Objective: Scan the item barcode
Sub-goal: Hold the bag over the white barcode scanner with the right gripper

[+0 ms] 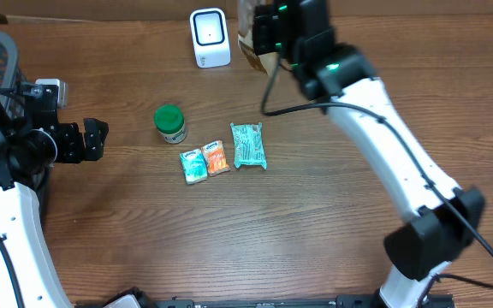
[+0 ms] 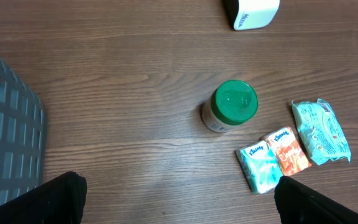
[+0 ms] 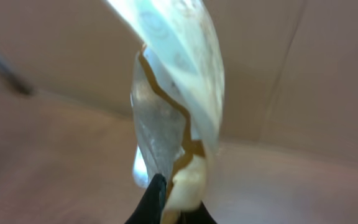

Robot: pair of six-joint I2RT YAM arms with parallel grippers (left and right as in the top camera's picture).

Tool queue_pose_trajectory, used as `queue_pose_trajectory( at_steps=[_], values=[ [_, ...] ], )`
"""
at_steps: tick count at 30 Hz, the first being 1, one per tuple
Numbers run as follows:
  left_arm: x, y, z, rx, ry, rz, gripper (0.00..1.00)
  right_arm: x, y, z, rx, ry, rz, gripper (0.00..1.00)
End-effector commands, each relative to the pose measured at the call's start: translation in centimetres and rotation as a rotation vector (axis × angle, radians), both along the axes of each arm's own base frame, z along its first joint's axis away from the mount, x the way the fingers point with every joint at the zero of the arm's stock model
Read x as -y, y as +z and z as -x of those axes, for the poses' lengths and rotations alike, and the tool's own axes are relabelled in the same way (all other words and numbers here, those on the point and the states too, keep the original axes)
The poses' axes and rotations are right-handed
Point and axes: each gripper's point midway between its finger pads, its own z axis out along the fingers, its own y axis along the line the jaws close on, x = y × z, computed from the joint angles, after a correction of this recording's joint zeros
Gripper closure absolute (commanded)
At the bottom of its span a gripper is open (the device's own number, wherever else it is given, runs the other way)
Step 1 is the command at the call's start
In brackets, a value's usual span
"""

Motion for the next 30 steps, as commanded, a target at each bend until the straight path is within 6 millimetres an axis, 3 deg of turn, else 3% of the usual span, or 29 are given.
queue_pose_trajectory(
  at_steps=[1,6,9,18,25,30],
  values=[
    [-0.2,0.0,-0.1,0.003,-0.003,-0.002,0.0,0.3,-0.6,-2.4,0.157,-0.127,0.301,0.96],
    [-0.2,0.0,-0.1,0.002,-0.003,-0.002,0.01,-1.6,-5.3,-5.3,0.227,-0.071,0.556,0.96],
    [-0.2,0.0,-0.1,0.002,-0.003,-0.002,0.0,-2.1,-7.6,-6.5,0.241,-0.065,0.617,0.96],
    [-0.2,0.0,-0.1,0.003,-0.003,-0.002,0.01,-3.3,-12.2,-8.8,0.331,0.012,0.911,0.96],
    [-0.2,0.0,-0.1,0.002,-0.003,-0.002,0.0,-4.1,-13.6,-9.0,0.367,0.05,1.072,0.96],
    [-0.2,0.0,-0.1,0.002,-0.003,-0.002,0.0,-5.1,-12.4,-9.1,0.438,0.069,1.09,0.96]
  ],
)
